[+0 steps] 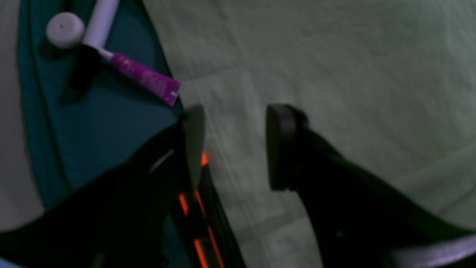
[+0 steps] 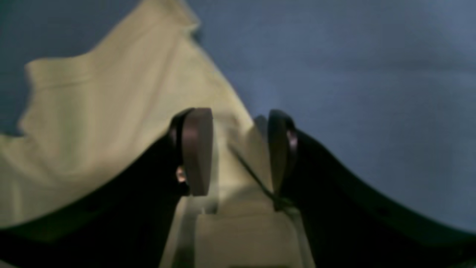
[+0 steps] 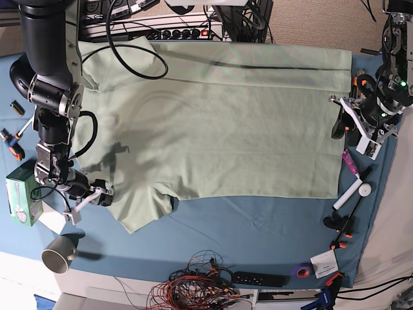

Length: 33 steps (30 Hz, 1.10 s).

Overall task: Fold the T-shirt properly
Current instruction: 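Reach both grippers toward the shirt's side edges near the hem, then grasp the sleeve and hem edges with both grippers and lift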

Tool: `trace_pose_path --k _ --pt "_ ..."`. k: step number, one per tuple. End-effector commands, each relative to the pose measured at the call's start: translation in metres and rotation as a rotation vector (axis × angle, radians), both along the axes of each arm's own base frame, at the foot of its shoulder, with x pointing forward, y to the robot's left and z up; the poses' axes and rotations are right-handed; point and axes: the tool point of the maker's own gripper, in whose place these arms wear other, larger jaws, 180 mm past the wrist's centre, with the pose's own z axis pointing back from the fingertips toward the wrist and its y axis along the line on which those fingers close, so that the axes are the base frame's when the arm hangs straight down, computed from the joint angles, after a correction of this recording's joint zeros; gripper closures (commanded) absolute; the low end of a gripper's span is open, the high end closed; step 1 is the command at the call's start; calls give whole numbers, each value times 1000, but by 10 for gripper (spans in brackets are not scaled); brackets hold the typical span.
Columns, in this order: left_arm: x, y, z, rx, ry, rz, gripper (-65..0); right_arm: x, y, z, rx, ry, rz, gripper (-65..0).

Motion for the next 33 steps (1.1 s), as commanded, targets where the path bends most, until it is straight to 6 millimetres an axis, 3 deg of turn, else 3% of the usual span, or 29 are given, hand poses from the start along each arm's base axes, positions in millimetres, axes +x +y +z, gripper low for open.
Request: trace_pose_path --k 1,8,15,20,24,33 --pt "7 3 13 8 -44 -7 -279 2 -4 5 -22 17 11 -249" --pt "7 3 13 8 -44 -7 -279 2 4 8 -4 -1 52 -248" --pt "7 1 12 3 -45 -5 -279 4 0 7 16 -108 10 -1" --pt "13 -5 15 -31 -69 7 -279 -13 -1 -13 24 -109 -8 0" --pt "43 7 29 -44 -129 47 -279 -19 -1 -20 24 -96 -9 0" --pt "131 74 30 -270 -88 278 -279 -19 -1 -20 22 -94 -7 0"
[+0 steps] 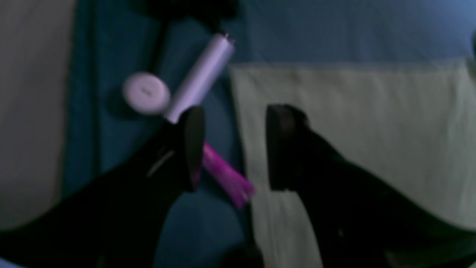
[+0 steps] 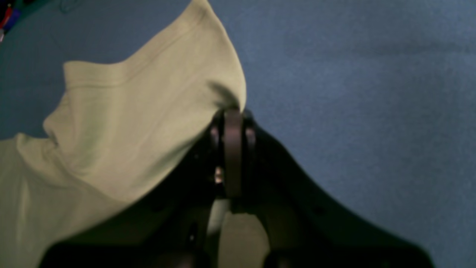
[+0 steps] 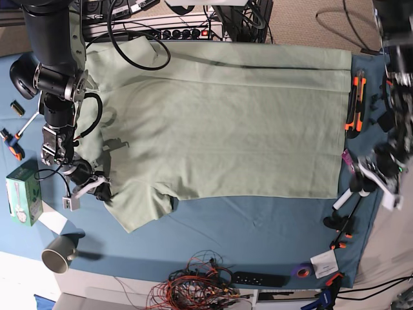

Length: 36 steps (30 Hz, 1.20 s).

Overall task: Fold the T-shirt properly
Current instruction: 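Grasp the sleeve and hem edges with both grippers and lift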

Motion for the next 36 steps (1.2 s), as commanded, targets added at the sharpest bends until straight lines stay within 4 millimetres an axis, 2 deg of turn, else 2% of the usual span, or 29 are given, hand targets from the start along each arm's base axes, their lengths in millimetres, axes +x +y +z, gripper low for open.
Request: trace_pose_path --k 1,3,6,12,17,24,26,27,29,30,36 --pt "17 14 21 -34 -47 33 -279 -7 -3 -8 -48 67 32 0" --pt "28 21 13 -123 -7 65 -279 -7 -3 -8 -47 67 32 0" --pt "38 20 -4 -278 55 97 -279 -7 -3 -8 -47 67 31 0" --pt "42 -5 -38 -484 157 128 -279 -7 -3 -9 -48 72 33 0" --pt "45 -30 -48 -502 175 104 -279 -8 -4 -9 -49 74 33 0" --pt "45 -44 -60 -460 192 86 -278 -8 -3 -10 -49 77 34 0" --pt "46 -43 -59 -460 189 87 -228 -8 -3 -10 -49 77 34 0" --pt "47 -42 -58 -460 181 91 -175 -8 -3 -10 -49 77 34 0" --pt "48 -41 -57 -459 171 97 -18 -8 -4 -9 -49 77 34 0" --pt "49 -41 -56 -464 167 95 0 -8 -4 -9 -49 77 33 0" --pt "49 -57 -28 -550 69 -47 0 -6 -7 -6 -55 62 28 0"
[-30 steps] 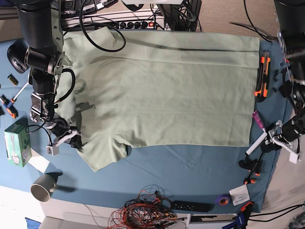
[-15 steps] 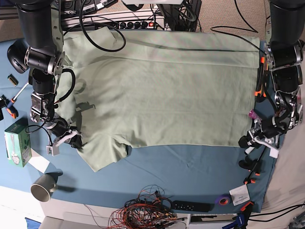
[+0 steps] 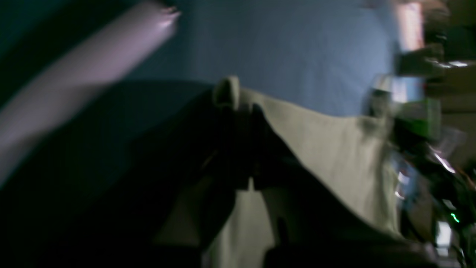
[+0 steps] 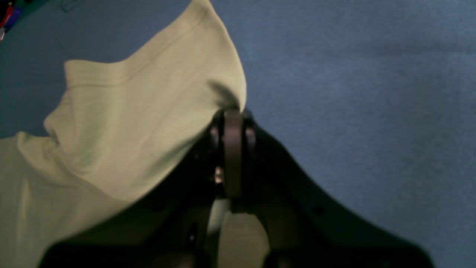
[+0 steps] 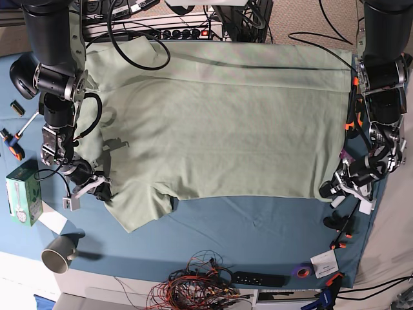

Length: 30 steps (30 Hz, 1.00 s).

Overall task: Fold the T-shirt properly
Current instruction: 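Grasp the sleeve and hem edges with both grippers and lift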

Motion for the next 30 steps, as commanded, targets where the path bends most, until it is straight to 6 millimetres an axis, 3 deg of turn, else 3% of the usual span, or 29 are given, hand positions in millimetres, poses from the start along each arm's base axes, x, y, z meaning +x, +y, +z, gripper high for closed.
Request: trace_pose_path --k 1,5,16,25,30 --pt "15 10 31 -13 -91 4 0 -5 -9 -4 -56 55 22 0" --pt "9 9 42 -52 -129 -43 0 0 -20 11 -101 32 30 0" --pt "-13 23 46 -122 -85 -74 0 5 -37 55 -193 -16 58 0" --pt "-49 20 36 -160 -28 -158 0 -25 -18 73 -308 -73 157 0" --pt "-73 25 24 -109 11 -202 0 -47 -6 74 -363 -62 215 0"
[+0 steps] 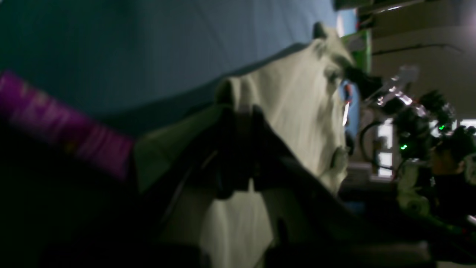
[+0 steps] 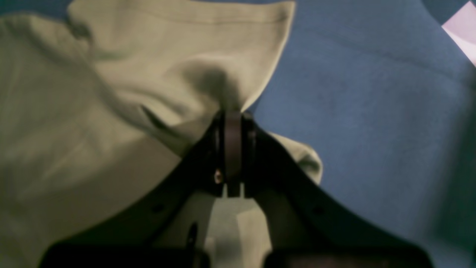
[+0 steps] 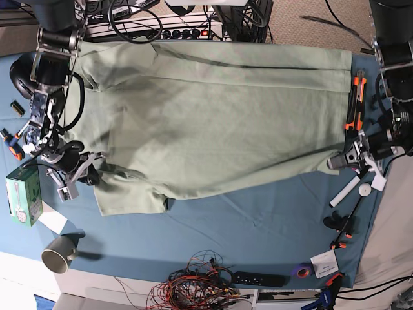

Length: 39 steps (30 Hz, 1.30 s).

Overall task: Fold the T-shirt properly
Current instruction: 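Grasp the sleeve and hem edges with both grippers and lift, then fold the held side edge over the shirt body with both grippers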

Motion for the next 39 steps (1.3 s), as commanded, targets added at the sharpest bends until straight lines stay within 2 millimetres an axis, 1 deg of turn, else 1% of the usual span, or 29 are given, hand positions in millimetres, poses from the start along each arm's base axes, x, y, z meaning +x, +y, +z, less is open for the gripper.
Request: trace_pose_path --k 1,4,8,11,15,20,23,26,29,31,39 --pt "7 14 18 19 -54 12 0 7 -4 23 -12 -63 6 0" --pt "-3 23 15 52 -43 6 0 -8 -2 23 -46 -61 34 0" --pt "-14 34 12 85 -27 5 0 -28 -9 21 -103 -37 60 0" --pt "-18 35 9 92 -13 -8 0 -41 -17 19 -143 -15 71 0" --pt "-18 35 9 92 -12 -9 0 -56 -27 14 -179 17 79 0" --pt "-20 34 8 94 -6 -16 0 -69 -35 5 -200 56 82 0" --pt "-24 33 5 97 9 -30 0 -74 -37 4 -168 74 64 0" --pt "-36 31 -3 102 42 -53 0 -82 -34 2 -97 102 46 0" --pt "-52 30 -15 105 87 -73 0 -92 -34 -6 -85 146 43 0" --pt "-57 30 -19 104 101 -74 0 -97 -33 -10 -83 159 44 0" --pt "-59 30 -20 105 105 -77 0 -114 -34 -25 -83 213 45 0"
